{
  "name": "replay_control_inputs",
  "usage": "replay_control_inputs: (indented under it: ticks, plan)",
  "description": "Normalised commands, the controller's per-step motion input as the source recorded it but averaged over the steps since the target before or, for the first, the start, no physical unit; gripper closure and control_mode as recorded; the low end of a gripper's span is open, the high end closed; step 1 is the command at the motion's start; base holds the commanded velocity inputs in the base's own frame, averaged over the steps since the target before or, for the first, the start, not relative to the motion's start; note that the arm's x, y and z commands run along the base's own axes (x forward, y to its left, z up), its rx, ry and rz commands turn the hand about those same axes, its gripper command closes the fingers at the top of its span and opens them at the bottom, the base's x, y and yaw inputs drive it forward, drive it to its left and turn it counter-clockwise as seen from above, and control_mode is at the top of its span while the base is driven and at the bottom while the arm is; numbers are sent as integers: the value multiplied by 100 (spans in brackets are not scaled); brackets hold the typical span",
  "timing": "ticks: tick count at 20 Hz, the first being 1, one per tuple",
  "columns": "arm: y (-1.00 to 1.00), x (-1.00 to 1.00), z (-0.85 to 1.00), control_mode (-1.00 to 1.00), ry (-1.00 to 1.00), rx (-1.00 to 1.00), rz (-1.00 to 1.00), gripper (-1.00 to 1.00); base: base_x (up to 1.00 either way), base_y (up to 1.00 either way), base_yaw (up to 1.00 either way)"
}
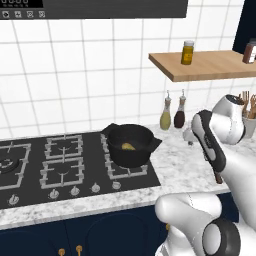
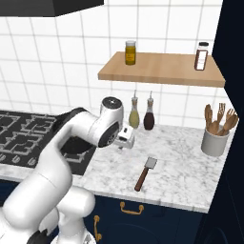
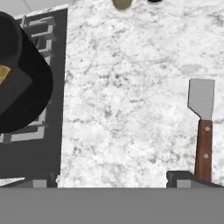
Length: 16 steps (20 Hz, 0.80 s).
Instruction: Put the broccoli and potato in the pot. Retrieve the spatula and lightly stir the vegetables in the pot.
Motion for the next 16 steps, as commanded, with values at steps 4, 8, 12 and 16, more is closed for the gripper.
replay_control_inputs:
  ticks: [4,8,12,16]
  plan:
    - [-100,-8,-64,-100,17,0,-22,-100,0,0,0]
    - [-100,-4,-52,-100,22,1,-19,-100,0,0,0]
    - [-70,-33,-49,-100,21,6,-15,-100,0,0,0]
    - [-7,-20,-62,-100,21,2,-5,-100,0,0,0]
